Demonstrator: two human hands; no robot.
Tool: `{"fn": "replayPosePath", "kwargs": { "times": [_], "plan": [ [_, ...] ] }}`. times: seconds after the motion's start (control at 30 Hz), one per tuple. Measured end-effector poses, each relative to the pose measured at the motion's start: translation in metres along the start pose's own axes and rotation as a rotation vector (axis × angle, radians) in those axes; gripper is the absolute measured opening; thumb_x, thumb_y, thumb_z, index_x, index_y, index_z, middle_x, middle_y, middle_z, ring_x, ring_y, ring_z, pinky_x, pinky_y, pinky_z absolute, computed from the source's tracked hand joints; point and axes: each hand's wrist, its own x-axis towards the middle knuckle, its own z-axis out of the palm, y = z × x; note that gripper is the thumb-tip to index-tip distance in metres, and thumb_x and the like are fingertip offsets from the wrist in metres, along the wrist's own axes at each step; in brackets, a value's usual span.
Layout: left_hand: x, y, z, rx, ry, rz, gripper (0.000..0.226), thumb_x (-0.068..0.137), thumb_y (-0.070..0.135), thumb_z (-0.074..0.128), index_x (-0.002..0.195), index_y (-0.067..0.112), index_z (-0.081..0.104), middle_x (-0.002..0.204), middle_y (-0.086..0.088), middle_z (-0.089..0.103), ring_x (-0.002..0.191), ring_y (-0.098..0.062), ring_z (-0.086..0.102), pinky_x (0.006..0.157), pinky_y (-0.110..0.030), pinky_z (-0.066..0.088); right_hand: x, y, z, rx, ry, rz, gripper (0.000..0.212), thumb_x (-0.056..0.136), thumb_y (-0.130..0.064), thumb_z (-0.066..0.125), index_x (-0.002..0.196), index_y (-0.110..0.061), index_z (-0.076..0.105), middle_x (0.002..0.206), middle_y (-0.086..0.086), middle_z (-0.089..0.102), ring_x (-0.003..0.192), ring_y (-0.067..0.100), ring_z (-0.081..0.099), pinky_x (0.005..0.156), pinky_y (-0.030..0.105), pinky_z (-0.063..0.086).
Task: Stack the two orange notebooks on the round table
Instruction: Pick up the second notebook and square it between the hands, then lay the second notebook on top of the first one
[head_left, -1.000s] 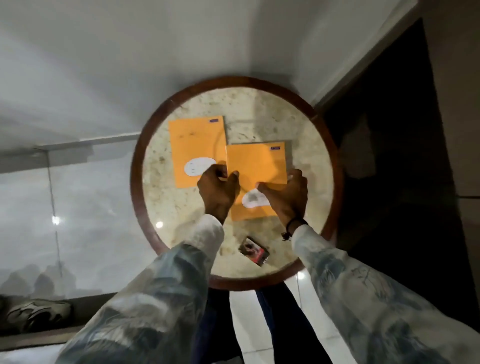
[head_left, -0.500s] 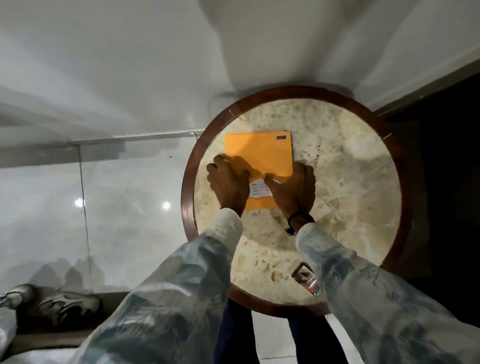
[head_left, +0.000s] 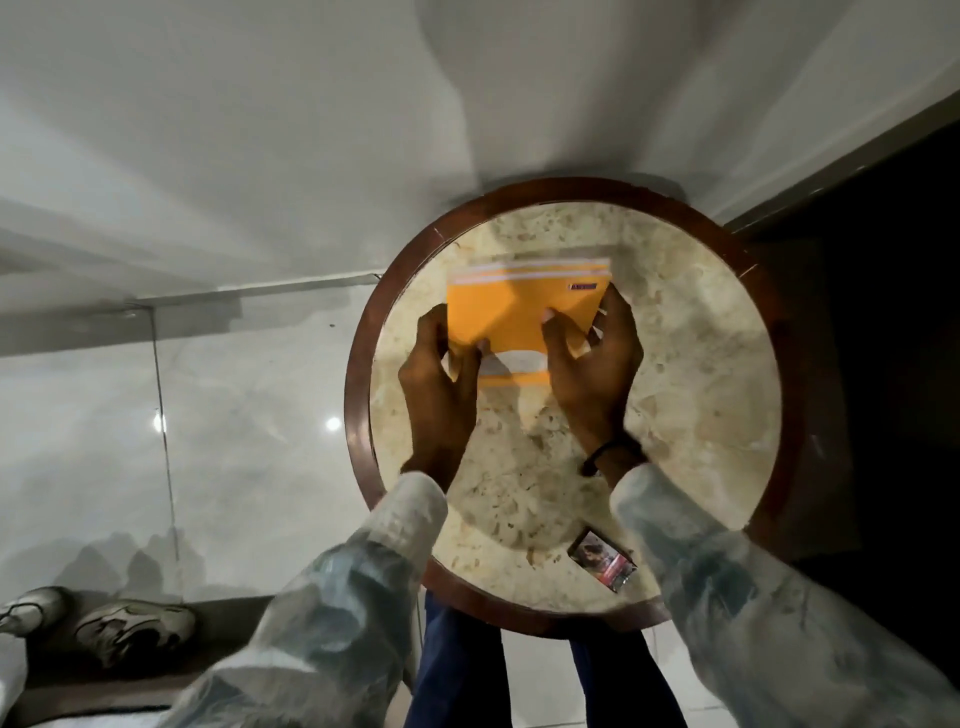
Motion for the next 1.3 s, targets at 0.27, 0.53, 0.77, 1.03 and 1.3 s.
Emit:
{"fn": "replayPosePath", "kwargs": {
  "times": [0.27, 0.53, 0.77, 1.03, 1.3],
  "plan": [
    [-0.032, 0.005, 0.011, 0.031, 0.101, -0.042, 0.028, 0.105, 0.023, 0.061, 0.129, 0.008, 0.056, 0.11, -0.002, 0.071, 0.094, -0.007, 0.067, 0.082, -0.023, 0.057, -0.034, 0.016, -0.02, -0.025, 0.018, -0.039, 0.045, 0.089, -0.014, 0.081, 0.127, 0.005, 0.066, 0.121, 0.019, 0.074, 0.112, 0.032, 0.072, 0.091, 0.051, 0.062],
    [-0.003, -0.014, 0.02, 0.171, 0.082, -0.348, 0.04, 0.094, 0.025, 0.073, 0.128, 0.005, 0.066, 0.125, -0.015, 0.065, 0.11, -0.032, 0.065, 0.099, -0.042, 0.056, 0.01, 0.012, 0.007, -0.368, -0.256, 0.215, 0.041, 0.084, -0.034, 0.078, 0.114, -0.007, 0.071, 0.126, 0.013, 0.064, 0.119, 0.036, 0.063, 0.093, 0.047, 0.056],
    [-0.006, -0.017, 0.034, 0.458, 0.056, -0.269, 0.058, 0.102, 0.032, 0.058, 0.154, 0.012, 0.043, 0.159, -0.015, 0.043, 0.144, -0.038, 0.045, 0.118, -0.045, 0.038, -0.002, 0.033, -0.012, -0.462, -0.285, 0.137, 0.034, 0.089, -0.026, 0.072, 0.115, -0.006, 0.067, 0.125, 0.016, 0.063, 0.112, 0.038, 0.065, 0.079, 0.041, 0.052],
    [-0.009, -0.031, 0.064, 0.903, -0.49, 0.23, 0.079, 0.101, 0.067, 0.021, 0.167, 0.023, 0.011, 0.175, -0.012, 0.005, 0.162, -0.04, 0.004, 0.127, -0.066, 0.007, -0.121, 0.09, -0.117, -0.855, -0.644, -0.206, 0.056, 0.086, -0.044, 0.067, 0.131, -0.012, 0.063, 0.129, 0.015, 0.067, 0.116, 0.038, 0.064, 0.087, 0.046, 0.057],
    [-0.002, -0.03, 0.066, 0.931, -0.493, 0.218, 0.08, 0.102, 0.068, 0.022, 0.166, 0.022, 0.012, 0.175, -0.014, 0.006, 0.162, -0.042, 0.005, 0.127, -0.067, 0.007, -0.133, 0.107, -0.117, -0.822, -0.687, -0.017, 0.057, 0.086, -0.026, 0.072, 0.14, -0.014, 0.056, 0.139, 0.015, 0.059, 0.125, 0.037, 0.058, 0.085, 0.05, 0.063]
  ]
}}
